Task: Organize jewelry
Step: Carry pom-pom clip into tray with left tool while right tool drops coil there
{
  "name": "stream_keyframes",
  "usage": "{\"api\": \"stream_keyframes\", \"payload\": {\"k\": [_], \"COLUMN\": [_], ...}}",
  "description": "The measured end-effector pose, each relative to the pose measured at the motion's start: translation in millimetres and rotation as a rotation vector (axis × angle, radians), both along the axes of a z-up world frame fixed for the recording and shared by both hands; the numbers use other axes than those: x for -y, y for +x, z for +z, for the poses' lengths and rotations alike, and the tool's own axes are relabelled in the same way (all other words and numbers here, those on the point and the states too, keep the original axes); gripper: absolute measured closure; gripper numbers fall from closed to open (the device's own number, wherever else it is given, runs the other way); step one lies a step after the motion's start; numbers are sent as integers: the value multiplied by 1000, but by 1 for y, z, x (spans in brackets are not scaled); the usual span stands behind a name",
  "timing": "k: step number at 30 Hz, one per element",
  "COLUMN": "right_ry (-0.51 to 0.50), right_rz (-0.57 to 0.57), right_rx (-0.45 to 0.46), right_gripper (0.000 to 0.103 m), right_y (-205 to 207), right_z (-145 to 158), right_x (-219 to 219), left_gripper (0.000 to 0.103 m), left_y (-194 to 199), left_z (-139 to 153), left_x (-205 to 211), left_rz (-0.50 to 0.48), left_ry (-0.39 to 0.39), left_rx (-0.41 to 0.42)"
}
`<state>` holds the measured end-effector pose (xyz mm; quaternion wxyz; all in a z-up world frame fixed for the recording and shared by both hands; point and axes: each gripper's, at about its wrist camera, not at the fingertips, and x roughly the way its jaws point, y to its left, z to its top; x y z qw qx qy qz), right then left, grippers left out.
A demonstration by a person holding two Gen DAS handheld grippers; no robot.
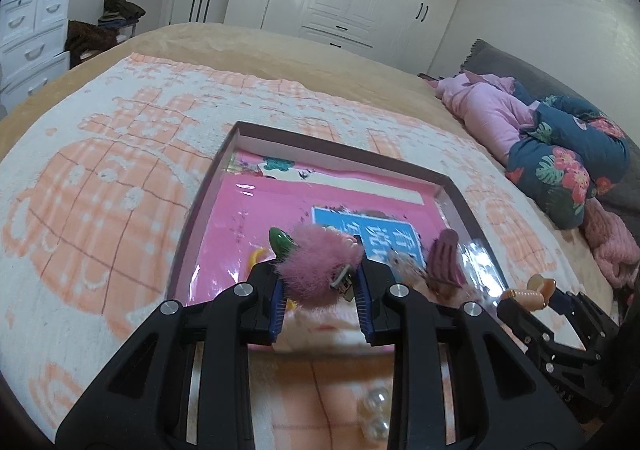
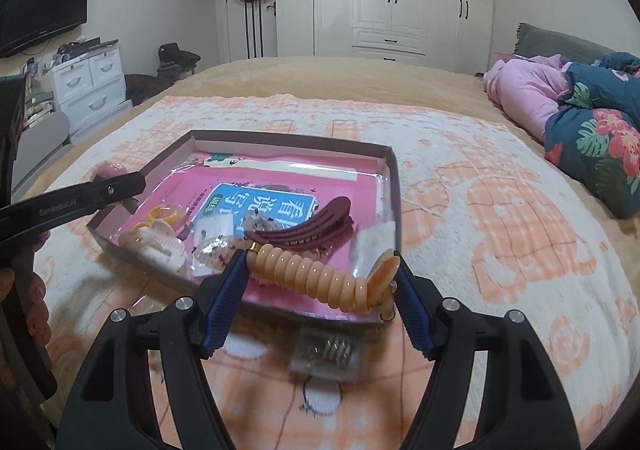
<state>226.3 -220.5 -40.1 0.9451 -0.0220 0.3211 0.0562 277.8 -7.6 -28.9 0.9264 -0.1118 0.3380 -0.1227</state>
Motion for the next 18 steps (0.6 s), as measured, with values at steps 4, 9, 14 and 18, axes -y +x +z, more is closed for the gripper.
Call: {"api": "stream_keyframes", "payload": {"k": [4, 9, 14, 18], "right_ry": [-11, -9, -5, 0], "right_rz": [16, 28, 39, 53], "right_rx": [-15, -34, -46, -54], "right_gripper": [35, 35, 35, 33], "right_y": [16, 27, 32, 32], "right_z": [-7, -15, -20, -23], "right_x": [-9, -16, -23, -28], "left_gripper": [82, 82, 82, 82], "left_y": [16, 30, 37, 42], "left_z": [-3, -11, -17, -20], "left_x": [-6, -8, -9, -6], "left_rz": [16, 22, 18, 7], "left_ry": [-12, -2, -1, 3], "left_rx": [-9, -22, -34, -42]}}
